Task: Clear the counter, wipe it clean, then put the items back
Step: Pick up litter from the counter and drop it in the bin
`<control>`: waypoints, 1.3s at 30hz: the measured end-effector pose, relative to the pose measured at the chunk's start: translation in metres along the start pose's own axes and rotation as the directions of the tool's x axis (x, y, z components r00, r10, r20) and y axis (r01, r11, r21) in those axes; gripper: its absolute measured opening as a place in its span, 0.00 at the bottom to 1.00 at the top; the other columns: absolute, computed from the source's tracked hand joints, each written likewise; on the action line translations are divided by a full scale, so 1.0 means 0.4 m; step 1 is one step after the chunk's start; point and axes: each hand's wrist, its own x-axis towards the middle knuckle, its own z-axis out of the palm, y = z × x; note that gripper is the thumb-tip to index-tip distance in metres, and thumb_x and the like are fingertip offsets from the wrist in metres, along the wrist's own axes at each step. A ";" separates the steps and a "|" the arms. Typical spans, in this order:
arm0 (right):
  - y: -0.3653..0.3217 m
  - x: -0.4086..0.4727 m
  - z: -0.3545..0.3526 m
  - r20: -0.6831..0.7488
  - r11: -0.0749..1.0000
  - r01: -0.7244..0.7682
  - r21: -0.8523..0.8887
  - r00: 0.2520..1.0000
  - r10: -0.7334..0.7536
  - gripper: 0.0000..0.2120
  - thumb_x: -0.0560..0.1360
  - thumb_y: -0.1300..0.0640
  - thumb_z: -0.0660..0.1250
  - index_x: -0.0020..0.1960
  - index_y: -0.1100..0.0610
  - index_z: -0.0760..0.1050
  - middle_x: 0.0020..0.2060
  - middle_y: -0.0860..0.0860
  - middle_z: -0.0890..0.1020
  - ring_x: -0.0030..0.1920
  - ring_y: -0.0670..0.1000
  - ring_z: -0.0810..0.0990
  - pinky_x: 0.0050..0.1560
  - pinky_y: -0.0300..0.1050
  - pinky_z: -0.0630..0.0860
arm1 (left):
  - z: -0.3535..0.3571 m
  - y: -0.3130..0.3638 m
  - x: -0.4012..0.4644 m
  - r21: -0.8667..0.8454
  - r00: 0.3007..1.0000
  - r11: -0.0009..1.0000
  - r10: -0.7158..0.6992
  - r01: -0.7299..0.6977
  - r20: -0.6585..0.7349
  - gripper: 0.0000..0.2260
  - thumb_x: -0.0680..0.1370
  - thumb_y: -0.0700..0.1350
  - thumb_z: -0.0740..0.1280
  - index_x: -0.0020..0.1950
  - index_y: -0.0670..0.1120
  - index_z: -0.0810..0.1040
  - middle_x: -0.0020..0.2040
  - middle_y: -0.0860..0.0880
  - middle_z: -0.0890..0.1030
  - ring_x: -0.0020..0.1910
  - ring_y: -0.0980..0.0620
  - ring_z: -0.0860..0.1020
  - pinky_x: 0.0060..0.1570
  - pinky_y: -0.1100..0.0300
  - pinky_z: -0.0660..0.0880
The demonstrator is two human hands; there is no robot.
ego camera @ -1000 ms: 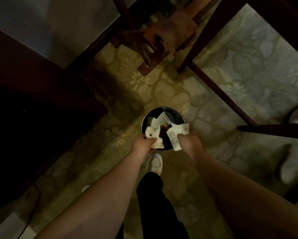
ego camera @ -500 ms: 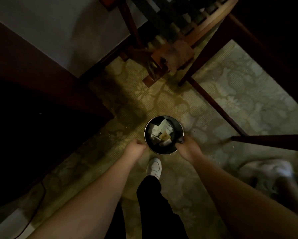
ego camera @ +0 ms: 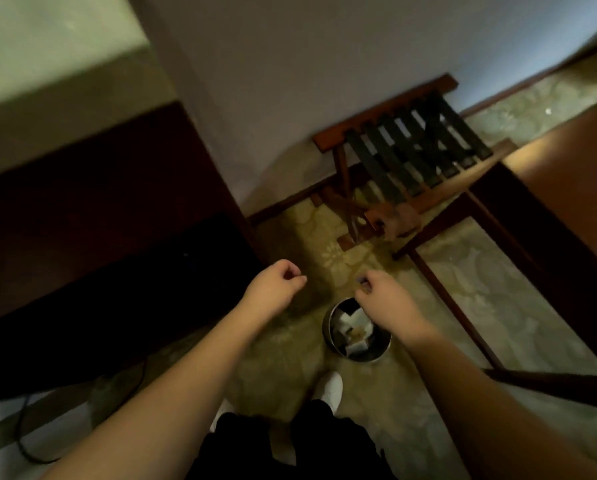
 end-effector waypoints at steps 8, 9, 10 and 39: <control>-0.313 -0.146 -0.138 -0.077 0.929 0.320 -0.185 0.938 -0.338 0.17 0.78 0.47 0.61 0.65 0.50 0.72 0.59 0.46 0.75 0.54 0.45 0.76 0.52 0.39 0.74 | -0.295 0.045 -0.266 0.027 0.968 0.987 0.162 -0.160 -0.194 0.08 0.79 0.52 0.65 0.56 0.54 0.77 0.44 0.55 0.78 0.36 0.58 0.76 0.30 0.65 0.67; -0.352 -0.165 -0.144 -0.079 0.912 0.354 -0.205 0.923 -0.376 0.17 0.78 0.47 0.61 0.66 0.49 0.71 0.59 0.45 0.75 0.55 0.44 0.76 0.52 0.37 0.73 | -0.331 0.038 -0.301 0.014 0.962 0.986 0.167 -0.168 -0.215 0.07 0.79 0.52 0.65 0.57 0.55 0.77 0.45 0.55 0.78 0.37 0.58 0.76 0.31 0.65 0.68; -0.391 -0.183 -0.152 -0.081 0.894 0.390 -0.219 0.906 -0.415 0.17 0.79 0.47 0.61 0.66 0.49 0.71 0.60 0.45 0.75 0.56 0.43 0.75 0.51 0.36 0.72 | -0.367 0.028 -0.334 -0.005 0.958 0.984 0.174 -0.180 -0.226 0.07 0.79 0.52 0.65 0.57 0.55 0.77 0.46 0.55 0.78 0.39 0.58 0.77 0.31 0.66 0.69; -1.445 -0.368 0.106 -0.276 0.472 0.768 -0.432 0.386 -0.880 0.18 0.77 0.51 0.64 0.66 0.49 0.71 0.62 0.47 0.71 0.63 0.48 0.68 0.64 0.44 0.64 | -1.325 -0.337 -0.523 0.085 0.454 0.994 0.105 -0.065 -0.885 0.22 0.79 0.57 0.61 0.69 0.47 0.70 0.66 0.47 0.72 0.62 0.46 0.72 0.59 0.51 0.73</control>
